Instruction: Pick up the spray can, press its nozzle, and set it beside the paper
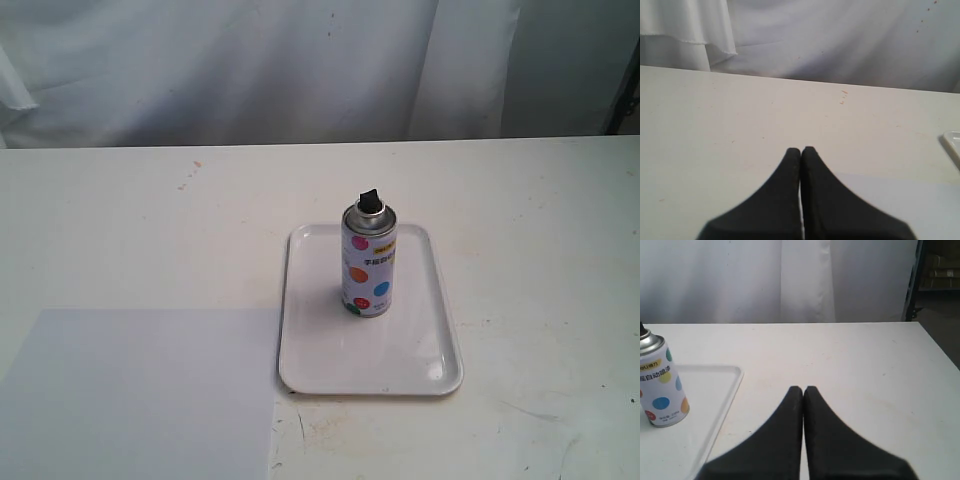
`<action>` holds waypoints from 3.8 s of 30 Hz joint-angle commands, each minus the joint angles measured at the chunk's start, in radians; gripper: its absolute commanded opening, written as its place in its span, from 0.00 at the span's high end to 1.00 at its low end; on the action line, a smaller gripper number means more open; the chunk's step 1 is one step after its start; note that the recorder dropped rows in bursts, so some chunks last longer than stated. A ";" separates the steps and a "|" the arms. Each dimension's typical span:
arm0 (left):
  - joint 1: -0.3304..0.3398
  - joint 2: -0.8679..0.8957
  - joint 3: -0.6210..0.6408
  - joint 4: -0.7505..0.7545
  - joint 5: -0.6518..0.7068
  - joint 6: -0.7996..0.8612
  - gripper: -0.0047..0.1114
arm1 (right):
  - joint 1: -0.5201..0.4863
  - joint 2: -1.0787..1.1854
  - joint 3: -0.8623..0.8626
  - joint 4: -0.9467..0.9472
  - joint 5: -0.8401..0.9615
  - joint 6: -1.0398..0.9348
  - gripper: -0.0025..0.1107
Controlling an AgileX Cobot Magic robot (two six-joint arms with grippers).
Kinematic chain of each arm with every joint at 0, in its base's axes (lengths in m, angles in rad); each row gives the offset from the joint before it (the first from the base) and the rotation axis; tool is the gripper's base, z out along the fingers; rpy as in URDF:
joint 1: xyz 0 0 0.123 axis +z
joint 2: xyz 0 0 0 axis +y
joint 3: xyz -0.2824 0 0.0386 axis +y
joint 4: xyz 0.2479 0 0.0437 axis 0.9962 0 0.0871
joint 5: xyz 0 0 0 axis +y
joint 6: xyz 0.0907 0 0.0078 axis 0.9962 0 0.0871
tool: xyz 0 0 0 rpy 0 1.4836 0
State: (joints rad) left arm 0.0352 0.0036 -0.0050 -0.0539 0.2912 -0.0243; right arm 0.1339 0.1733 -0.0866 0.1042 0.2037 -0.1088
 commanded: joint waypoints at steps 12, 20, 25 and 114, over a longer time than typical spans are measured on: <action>-0.005 -0.004 0.005 -0.010 -0.006 0.000 0.96 | -0.082 -0.165 0.087 -0.044 0.064 0.060 0.98; -0.005 -0.004 0.005 -0.010 -0.006 0.000 0.96 | -0.062 -0.173 0.087 -0.063 0.137 0.060 0.98; -0.005 -0.004 0.005 -0.010 -0.006 0.000 0.96 | -0.062 -0.173 0.087 -0.063 0.145 0.060 0.98; -0.005 -0.004 0.005 -0.010 -0.006 0.000 0.96 | -0.041 -0.173 0.087 -0.063 0.143 0.060 0.98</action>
State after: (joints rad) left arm 0.0352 0.0036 -0.0050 -0.0539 0.2912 -0.0243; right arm 0.0889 0.0061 -0.0035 0.0516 0.3473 -0.0527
